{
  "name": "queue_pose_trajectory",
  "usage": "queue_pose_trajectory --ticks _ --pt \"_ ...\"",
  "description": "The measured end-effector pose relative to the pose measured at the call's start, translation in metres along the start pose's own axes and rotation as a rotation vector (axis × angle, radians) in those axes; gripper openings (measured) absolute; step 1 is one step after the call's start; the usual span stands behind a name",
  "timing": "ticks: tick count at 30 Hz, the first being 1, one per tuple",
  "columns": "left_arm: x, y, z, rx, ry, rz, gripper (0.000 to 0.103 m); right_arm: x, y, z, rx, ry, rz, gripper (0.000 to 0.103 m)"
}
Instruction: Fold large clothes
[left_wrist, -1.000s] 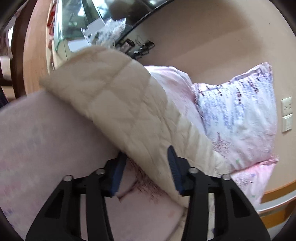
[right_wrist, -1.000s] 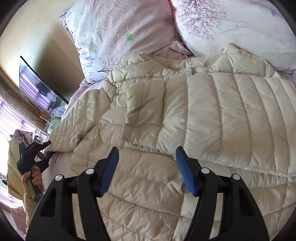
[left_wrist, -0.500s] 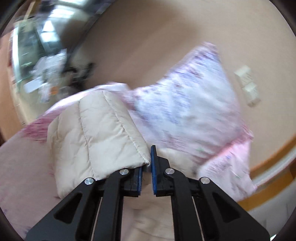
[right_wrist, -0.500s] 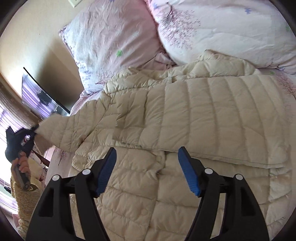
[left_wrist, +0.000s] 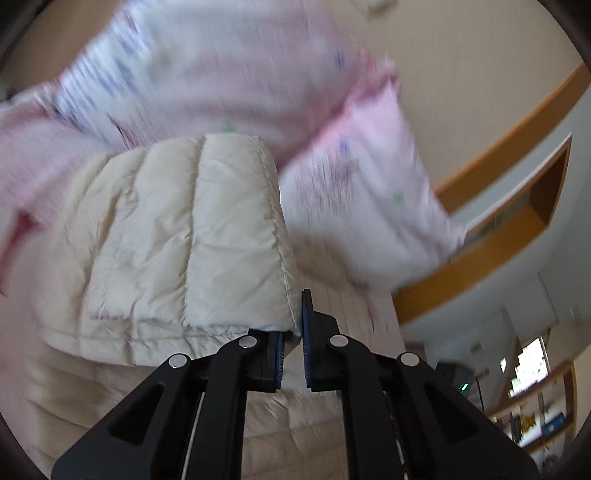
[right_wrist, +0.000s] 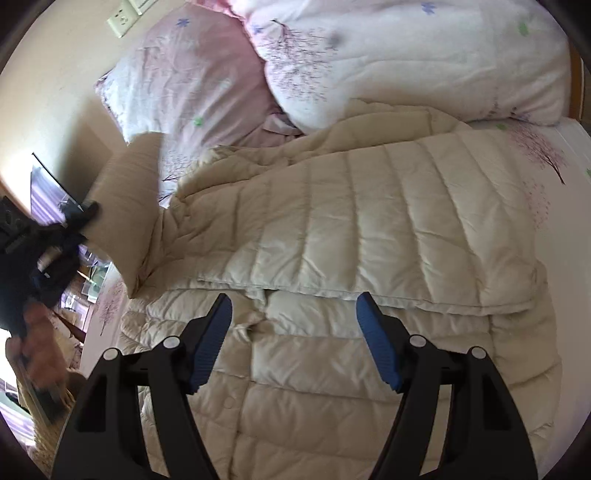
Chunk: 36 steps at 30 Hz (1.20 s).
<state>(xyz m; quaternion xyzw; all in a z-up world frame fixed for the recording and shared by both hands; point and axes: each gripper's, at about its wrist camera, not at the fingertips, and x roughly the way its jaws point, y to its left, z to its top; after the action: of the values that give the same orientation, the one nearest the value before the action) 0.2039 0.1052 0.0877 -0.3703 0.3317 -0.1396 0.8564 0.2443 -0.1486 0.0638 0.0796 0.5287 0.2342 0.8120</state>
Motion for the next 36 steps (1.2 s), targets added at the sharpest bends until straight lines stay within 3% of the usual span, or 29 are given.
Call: queue_pose_trajectory --ticks 6,7,8,10,11,15,19,22,25,28,31,33,36 --pt "0.061 0.003 -0.033 0.018 0.181 0.041 0.009 -0.005 -0.006 0.001 -0.017 -0.025 -0.053 0.070" --pt "0.063 0.004 -0.036 0.028 0.202 0.040 0.018 -0.006 -0.005 0.001 -0.027 -0.031 -0.058 0.070" --pt "0.062 0.004 -0.039 0.039 0.219 0.033 0.041 -0.008 -0.001 0.001 -0.045 -0.041 -0.061 0.070" --pt "0.057 0.006 -0.043 0.050 0.250 -0.007 0.076 -0.009 0.007 0.003 -0.078 -0.057 -0.058 0.070" --pt "0.049 0.007 -0.046 0.057 0.251 -0.033 0.083 -0.011 0.013 0.004 -0.102 -0.067 -0.051 0.070" --pt "0.011 0.015 -0.045 0.083 0.221 -0.095 0.086 -0.013 0.050 0.004 -0.250 -0.097 -0.008 0.070" --pt "-0.024 0.056 -0.030 0.030 0.089 0.010 0.086 -0.004 0.097 -0.005 -0.428 -0.120 0.036 0.068" --pt "-0.027 0.092 -0.021 -0.074 0.061 0.056 0.086 0.011 0.140 -0.017 -0.588 -0.130 0.038 0.064" --pt "-0.025 0.119 -0.018 -0.144 0.055 0.088 0.086 0.037 0.176 -0.030 -0.742 -0.136 -0.046 0.057" --pt "-0.019 0.134 -0.018 -0.195 0.068 0.096 0.086 0.063 0.189 -0.031 -0.809 -0.130 -0.139 0.051" --pt "-0.015 0.140 -0.019 -0.208 0.075 0.099 0.086 0.084 0.186 -0.028 -0.813 -0.131 -0.256 0.035" --pt "-0.015 0.141 -0.021 -0.201 0.079 0.108 0.086 0.088 0.176 -0.020 -0.740 -0.115 -0.268 0.005" --pt "-0.013 0.140 -0.022 -0.183 0.085 0.123 0.086 0.066 0.147 -0.008 -0.547 -0.169 -0.203 0.004"
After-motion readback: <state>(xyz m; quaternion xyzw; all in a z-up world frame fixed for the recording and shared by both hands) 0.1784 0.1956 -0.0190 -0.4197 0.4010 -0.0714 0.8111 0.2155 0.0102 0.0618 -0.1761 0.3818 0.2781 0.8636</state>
